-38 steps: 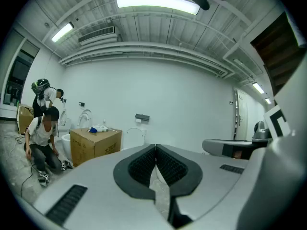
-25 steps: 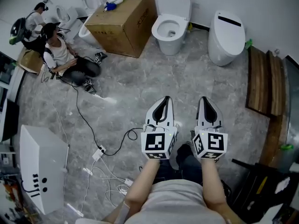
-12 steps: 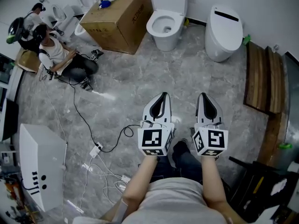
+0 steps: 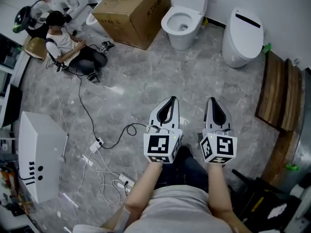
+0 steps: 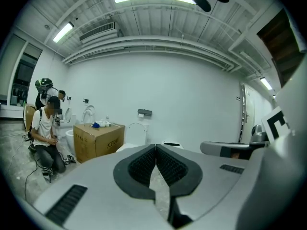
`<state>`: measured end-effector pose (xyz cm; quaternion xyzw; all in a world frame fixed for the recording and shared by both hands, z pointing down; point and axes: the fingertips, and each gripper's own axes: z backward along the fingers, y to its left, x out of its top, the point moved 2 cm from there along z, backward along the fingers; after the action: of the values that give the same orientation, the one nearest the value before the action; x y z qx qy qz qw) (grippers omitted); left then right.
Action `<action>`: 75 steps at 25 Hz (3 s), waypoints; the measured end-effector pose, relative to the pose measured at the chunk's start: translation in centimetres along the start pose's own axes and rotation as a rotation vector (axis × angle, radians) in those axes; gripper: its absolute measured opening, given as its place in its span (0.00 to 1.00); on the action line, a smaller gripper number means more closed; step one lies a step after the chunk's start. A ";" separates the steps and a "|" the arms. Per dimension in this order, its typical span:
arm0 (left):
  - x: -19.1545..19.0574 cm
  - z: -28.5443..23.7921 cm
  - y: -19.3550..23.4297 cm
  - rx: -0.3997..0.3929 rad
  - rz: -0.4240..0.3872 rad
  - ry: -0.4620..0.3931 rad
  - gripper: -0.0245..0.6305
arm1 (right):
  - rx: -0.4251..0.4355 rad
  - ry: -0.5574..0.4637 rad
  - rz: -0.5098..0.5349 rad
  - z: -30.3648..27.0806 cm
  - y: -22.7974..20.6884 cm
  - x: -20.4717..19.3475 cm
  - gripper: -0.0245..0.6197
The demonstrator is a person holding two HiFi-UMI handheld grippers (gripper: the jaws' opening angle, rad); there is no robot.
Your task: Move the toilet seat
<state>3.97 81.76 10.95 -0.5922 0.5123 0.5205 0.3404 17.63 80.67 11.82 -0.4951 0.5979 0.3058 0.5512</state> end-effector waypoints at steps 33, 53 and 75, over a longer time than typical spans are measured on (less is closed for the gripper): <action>7.3 -24.0 18.5 -0.071 0.010 0.002 0.06 | -0.069 0.018 0.008 -29.4 2.1 5.0 0.06; 7.6 -32.5 21.4 0.005 0.048 0.010 0.06 | -0.035 0.043 0.024 -38.0 -2.0 5.8 0.06; 11.7 -50.6 19.2 0.112 0.060 0.040 0.06 | 0.078 0.089 0.015 -53.1 -14.0 11.1 0.06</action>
<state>-1.77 26.76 13.60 -0.5669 0.5649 0.4891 0.3468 12.85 24.95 14.57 -0.4819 0.6369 0.2641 0.5407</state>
